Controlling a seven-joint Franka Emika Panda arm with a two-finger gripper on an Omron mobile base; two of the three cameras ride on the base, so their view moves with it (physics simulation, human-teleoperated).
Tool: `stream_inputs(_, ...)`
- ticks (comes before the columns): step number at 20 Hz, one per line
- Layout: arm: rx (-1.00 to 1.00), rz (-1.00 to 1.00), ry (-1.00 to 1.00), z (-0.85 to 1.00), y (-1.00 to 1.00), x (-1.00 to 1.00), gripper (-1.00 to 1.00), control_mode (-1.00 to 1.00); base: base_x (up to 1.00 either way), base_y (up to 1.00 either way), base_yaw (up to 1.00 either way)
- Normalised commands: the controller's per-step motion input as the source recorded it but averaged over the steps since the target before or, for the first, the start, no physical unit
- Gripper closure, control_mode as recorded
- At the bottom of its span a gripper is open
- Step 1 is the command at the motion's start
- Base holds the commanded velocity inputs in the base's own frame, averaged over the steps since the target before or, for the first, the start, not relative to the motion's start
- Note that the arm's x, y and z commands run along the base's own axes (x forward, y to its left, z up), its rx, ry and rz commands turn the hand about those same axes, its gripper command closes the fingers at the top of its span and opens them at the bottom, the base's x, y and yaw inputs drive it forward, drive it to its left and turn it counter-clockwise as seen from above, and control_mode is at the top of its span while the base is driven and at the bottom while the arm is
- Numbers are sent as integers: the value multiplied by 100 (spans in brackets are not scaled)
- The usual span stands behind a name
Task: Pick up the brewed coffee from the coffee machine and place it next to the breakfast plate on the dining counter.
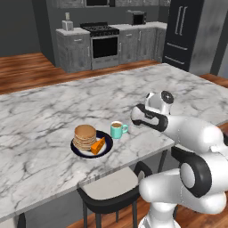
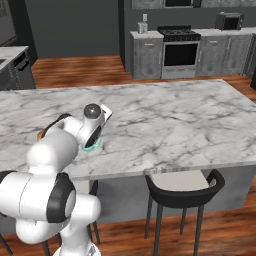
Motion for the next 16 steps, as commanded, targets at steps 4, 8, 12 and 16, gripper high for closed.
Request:
stream_inputs(4,9,0,0,100,-53,-3,-100,-100,0,0,0)
stream_inputs(8,8,0,0,90,-49,-20,-100,-100,0,0,0)
stream_inputs(12,6,0,0,32,-44,-82,-100,-100,0,0,0)
stream_inputs(16,2,4,0,0,-24,-100,-100,-100,0,0,0)
